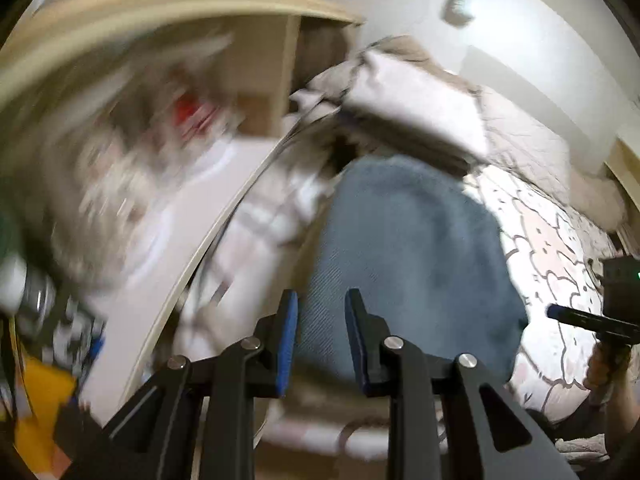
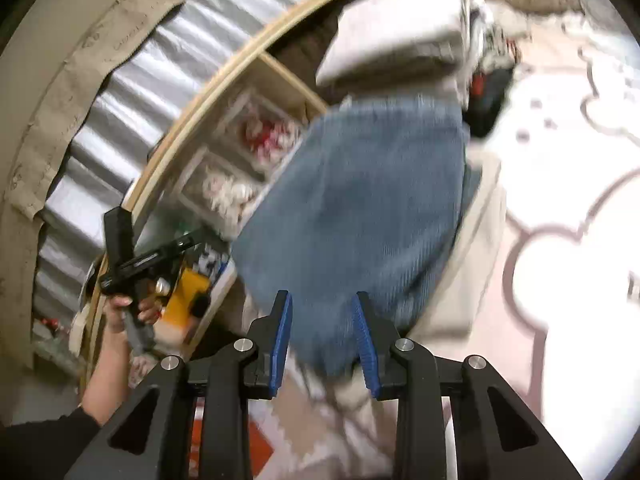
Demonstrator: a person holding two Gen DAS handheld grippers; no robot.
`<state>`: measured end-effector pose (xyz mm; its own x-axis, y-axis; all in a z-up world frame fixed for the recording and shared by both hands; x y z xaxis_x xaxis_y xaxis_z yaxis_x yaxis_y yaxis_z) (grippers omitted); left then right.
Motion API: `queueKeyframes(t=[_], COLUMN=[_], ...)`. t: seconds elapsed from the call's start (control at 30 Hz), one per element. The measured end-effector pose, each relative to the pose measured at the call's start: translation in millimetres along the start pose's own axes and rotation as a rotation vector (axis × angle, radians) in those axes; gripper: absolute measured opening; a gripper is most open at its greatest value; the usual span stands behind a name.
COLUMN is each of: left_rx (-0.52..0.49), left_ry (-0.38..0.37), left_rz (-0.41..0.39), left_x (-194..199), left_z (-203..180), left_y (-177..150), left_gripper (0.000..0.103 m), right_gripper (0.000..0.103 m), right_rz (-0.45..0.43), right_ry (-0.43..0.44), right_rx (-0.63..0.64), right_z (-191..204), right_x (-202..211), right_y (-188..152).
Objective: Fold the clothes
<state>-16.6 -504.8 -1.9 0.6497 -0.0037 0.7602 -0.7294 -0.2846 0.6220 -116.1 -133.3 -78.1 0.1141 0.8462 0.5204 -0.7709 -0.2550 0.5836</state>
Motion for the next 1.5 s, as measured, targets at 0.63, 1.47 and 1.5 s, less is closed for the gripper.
queueKeyframes(t=[0.63, 1.47, 1.5], left_rx=[-0.238, 0.169, 0.203], left_ry=[0.138, 0.141, 0.127], left_rz=[0.175, 0.063, 0.065], left_x=[-160.7, -64.5, -65.1], left_z=[-126.6, 8.2, 12.6], left_y=[60.4, -65.1, -65.6], left_gripper=[0.029, 0.064, 0.066], right_gripper=[0.032, 0.032, 0.032], right_rz=[0.162, 0.175, 0.187], right_ry=[-0.209, -0.315, -0.322], right_rx=[0.01, 0.449, 0.447], right_z=[-12.7, 77.9, 77.2], right_x=[-4.1, -69.6, -70.9], right_y=[-41.2, -39.6, -41.6])
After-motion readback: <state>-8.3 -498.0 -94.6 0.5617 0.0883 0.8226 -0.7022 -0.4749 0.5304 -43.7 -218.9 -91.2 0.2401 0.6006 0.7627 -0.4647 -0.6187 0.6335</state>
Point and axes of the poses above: each gripper's, at about its wrist camera, not at the fingertips, and x roughly against the way its jaws point, z to its left, y to its top, the point moved 1 cm from there along -x, roughly the way its jaws point, and after that the axes turned 6 degrees about x, right-handed, at the moved point
